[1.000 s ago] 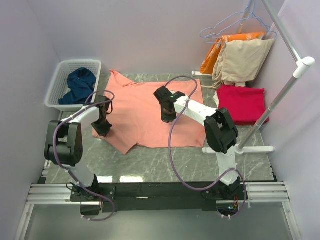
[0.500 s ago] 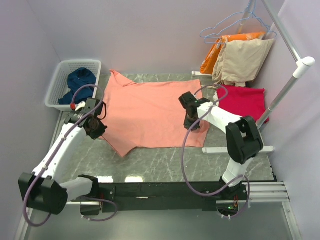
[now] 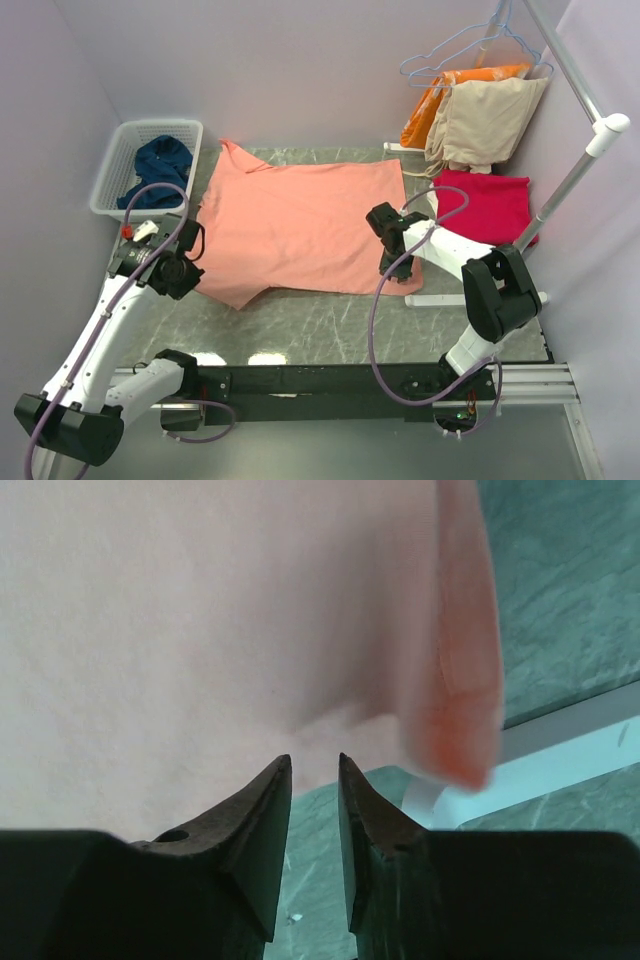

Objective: Fold and stack the t-shirts
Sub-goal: Flatten the tshirt out

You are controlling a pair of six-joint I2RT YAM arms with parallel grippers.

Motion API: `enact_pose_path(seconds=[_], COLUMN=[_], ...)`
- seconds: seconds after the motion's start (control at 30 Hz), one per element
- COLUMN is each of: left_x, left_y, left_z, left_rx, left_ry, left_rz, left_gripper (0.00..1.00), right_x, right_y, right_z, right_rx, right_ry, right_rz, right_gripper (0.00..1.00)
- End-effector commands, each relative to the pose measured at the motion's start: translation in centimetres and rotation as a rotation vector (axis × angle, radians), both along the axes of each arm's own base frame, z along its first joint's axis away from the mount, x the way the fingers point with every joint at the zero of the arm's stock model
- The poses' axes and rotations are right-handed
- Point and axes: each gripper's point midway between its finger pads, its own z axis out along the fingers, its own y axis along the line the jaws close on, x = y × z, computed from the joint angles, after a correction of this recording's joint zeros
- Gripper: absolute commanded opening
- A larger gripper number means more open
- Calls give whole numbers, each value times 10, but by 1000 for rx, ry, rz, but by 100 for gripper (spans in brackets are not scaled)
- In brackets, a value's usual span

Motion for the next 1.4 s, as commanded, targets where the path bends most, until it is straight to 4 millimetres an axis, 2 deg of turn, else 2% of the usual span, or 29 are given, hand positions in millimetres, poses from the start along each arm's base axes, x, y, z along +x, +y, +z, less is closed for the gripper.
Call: enact_pose_path(seconds=[0.0,0.17,0.37,0.57,0.87,1.37], left_x=[-5,-10,-7,-1,8,22], left_y=[4,7,4,-2,-3,-8], left_z=[9,7,7,0,1,1], left_rx=[9,15,7,-7,9,15], left_ry=[-18,-15,-17,-4,2,7], left_rz=[21,27,10,-15,-35,-59], left_gripper=[1,1,1,1,1,1], right_x=[23,26,13,-8,-19,-3], right_y=[-16,-34,-54,-59,-58,-66], right_z=[20,26,33,19,-2,-37], right_rx=[-73,-114,-117,-89,-31,27], right_ry=[-87,-93,-86,-30,36,114], right_rz=[-58,-92,-129,-148,-173,-181], right_gripper=[33,34,34,35,36,40])
